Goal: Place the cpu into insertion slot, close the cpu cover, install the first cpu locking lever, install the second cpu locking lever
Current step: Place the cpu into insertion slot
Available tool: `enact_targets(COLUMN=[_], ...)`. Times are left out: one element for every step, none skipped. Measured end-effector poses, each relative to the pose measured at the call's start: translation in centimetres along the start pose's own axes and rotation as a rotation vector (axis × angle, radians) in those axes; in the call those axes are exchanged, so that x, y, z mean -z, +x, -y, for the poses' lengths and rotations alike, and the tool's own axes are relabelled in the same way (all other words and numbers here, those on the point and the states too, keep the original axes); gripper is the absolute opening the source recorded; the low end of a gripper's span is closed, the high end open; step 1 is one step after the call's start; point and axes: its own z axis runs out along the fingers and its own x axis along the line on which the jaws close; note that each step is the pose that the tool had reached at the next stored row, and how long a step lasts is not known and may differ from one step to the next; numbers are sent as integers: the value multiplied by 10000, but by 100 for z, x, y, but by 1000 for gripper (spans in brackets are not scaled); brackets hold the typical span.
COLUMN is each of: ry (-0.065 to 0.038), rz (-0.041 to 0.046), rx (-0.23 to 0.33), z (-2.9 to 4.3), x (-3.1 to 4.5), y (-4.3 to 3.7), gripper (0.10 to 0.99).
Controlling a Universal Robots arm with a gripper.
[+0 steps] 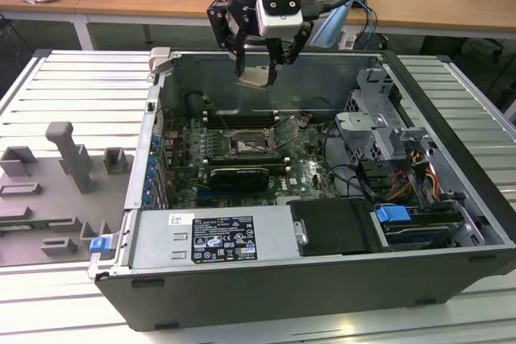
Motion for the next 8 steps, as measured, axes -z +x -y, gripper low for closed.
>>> enact_targets(ry=[0, -2, -3, -4, -5, -6, -6, -8], rz=[3, 7, 14, 19, 24, 28, 31, 36], rx=[-41, -76, -154, -213, -280, -317, -348, -402], z=[0, 0, 0, 0, 0, 0, 0, 0], x=[0, 0, 0, 0, -1, -1, -1, -1], y=[0, 0, 0, 0, 0, 0, 0, 0], gripper=[525, 525, 525, 525, 525, 525, 525, 525])
